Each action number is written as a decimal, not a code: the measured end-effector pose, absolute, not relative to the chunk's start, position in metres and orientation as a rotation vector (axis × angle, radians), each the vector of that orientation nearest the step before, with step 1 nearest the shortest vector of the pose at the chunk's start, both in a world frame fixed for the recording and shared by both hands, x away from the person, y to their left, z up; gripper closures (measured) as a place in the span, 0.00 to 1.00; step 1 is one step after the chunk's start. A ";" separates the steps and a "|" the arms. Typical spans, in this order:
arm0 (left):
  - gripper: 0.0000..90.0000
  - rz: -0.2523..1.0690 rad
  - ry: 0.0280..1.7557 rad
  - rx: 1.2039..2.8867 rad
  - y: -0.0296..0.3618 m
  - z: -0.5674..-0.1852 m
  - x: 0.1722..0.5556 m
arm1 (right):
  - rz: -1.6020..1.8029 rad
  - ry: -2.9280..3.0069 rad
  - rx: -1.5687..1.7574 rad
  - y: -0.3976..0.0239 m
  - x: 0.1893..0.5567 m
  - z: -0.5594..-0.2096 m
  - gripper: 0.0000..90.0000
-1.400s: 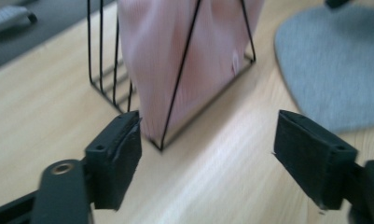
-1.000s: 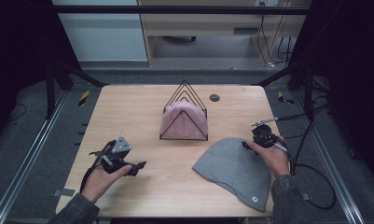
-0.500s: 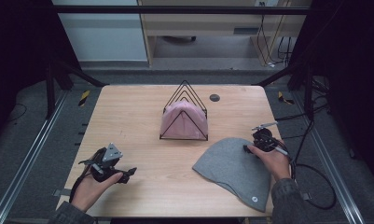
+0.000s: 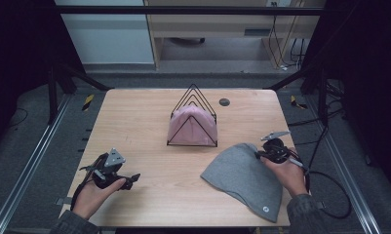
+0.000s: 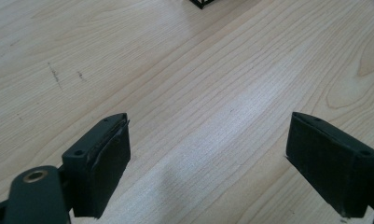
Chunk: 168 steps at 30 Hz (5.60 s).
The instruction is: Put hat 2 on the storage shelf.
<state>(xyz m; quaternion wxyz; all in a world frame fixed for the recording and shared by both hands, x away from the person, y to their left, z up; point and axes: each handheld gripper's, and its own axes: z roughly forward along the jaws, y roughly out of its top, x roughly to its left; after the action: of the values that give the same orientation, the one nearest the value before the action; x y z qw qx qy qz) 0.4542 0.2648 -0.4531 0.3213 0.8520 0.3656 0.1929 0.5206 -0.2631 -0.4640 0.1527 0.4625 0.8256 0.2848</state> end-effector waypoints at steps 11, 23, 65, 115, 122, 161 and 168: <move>0.15 0.473 0.976 2.260 0.268 -0.457 0.458 | 0.979 2.336 1.097 -0.240 0.486 -0.411 0.95; 0.14 0.436 0.952 2.282 0.265 -0.460 0.458 | 1.067 2.342 0.866 -0.199 0.459 -0.355 0.95; 0.20 0.423 0.544 2.306 0.190 -0.354 0.472 | 1.168 2.451 0.467 -0.086 0.464 -0.280 0.95; 0.96 0.587 0.415 2.354 0.136 -0.212 0.504 | 1.313 2.307 0.595 -0.118 0.495 -0.238 0.95; 0.96 0.599 0.416 2.284 0.117 -0.190 0.522 | 1.302 2.212 0.664 -0.138 0.518 -0.205 0.95; 0.96 0.722 0.397 2.159 0.079 -0.174 0.605 | 1.403 1.969 0.865 -0.170 0.592 -0.203 0.95; 0.96 0.736 0.397 2.152 0.076 -0.177 0.615 | 1.435 1.926 0.894 -0.173 0.604 -0.206 0.95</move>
<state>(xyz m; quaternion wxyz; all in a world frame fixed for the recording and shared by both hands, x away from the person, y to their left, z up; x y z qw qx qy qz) 0.6147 0.0756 -0.1774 0.4044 0.8525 0.1573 0.2914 0.6036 -0.1732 -0.2057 0.2853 0.3342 0.7204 0.5366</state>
